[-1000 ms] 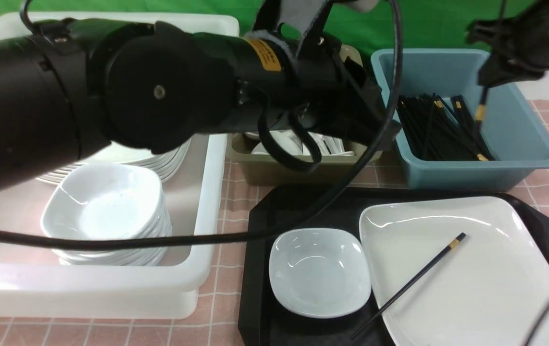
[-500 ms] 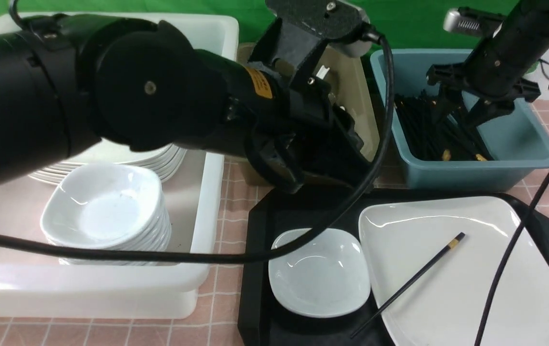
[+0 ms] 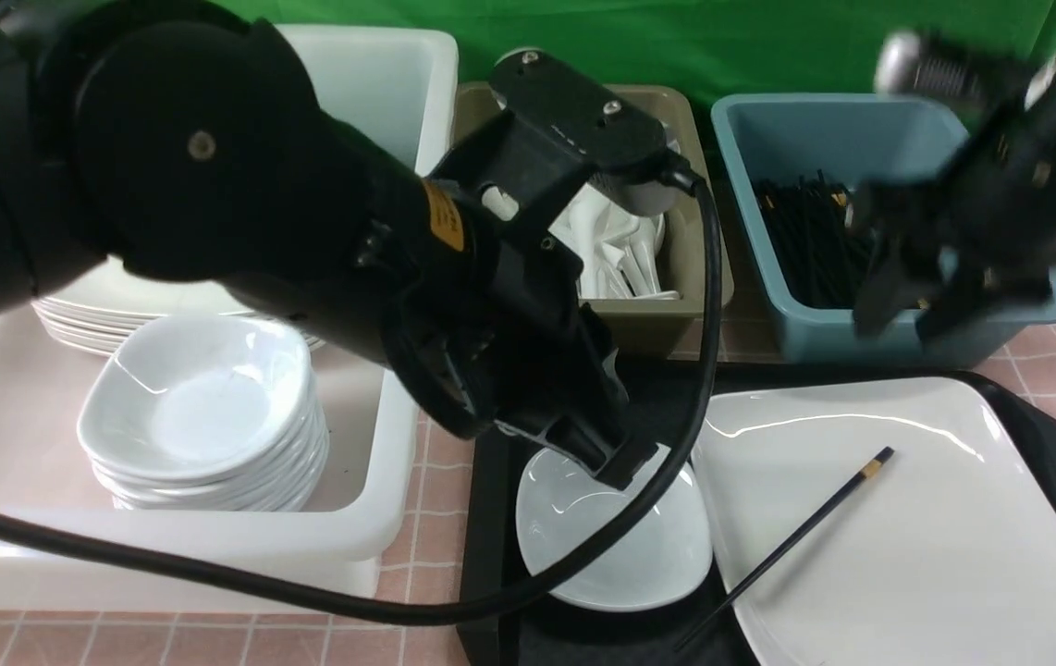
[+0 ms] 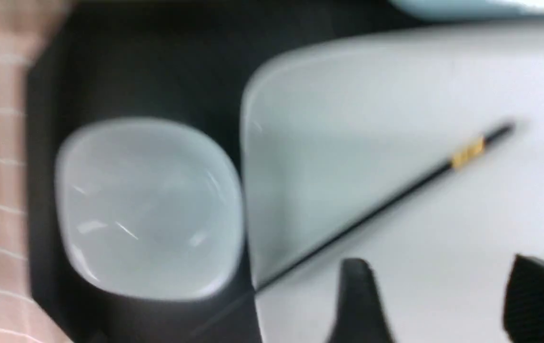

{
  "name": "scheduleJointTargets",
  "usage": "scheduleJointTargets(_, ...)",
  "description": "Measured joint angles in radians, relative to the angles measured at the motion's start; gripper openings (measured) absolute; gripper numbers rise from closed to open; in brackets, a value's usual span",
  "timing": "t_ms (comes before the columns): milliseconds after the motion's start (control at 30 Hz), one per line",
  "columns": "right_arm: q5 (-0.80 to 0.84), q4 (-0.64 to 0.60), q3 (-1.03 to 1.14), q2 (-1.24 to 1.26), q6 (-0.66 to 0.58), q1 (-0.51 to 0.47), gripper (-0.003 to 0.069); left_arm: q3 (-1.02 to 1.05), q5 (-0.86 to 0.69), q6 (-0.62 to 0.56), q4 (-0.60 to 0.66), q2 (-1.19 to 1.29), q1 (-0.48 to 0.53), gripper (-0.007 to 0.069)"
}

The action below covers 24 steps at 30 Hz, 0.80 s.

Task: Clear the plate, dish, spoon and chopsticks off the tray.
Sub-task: Use the right arm to grab a chopstick from the plate

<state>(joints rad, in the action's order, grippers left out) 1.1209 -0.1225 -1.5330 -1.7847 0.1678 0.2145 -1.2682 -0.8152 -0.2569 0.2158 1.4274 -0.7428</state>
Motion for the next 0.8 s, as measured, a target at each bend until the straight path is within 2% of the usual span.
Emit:
scheduleJointTargets(133, -0.031, 0.004, 0.118, -0.059, 0.054, 0.040, 0.0651, 0.000, 0.000, -0.006, -0.001, 0.000, 0.000, -0.0003)
scheduleJointTargets(300, -0.089, 0.002, 0.130, -0.136, 0.071, 0.080, 0.0672, 0.000, -0.009, -0.021, -0.003, 0.000, 0.000, -0.0003)
scheduleJointTargets(500, -0.091, 0.015, 0.130, -0.215, 0.096, 0.081, 0.0668, 0.012, -0.011, -0.024, -0.004, 0.000, 0.000, -0.0003)
scheduleJointTargets(633, -0.103, 0.020, 0.130, -0.255, 0.112, 0.081, 0.0631, 0.019, -0.015, -0.024, -0.007, 0.000, 0.000, -0.0003)
scheduleJointTargets(733, -0.097, 0.025, 0.127, -0.271, 0.115, 0.081, 0.0540, 0.019, -0.022, -0.024, -0.007, 0.000, 0.000, -0.0003)
scheduleJointTargets(800, -0.097, 0.027, 0.127, -0.272, 0.115, 0.081, 0.0430, 0.019, -0.025, -0.024, -0.007, 0.000, 0.000, -0.0003)
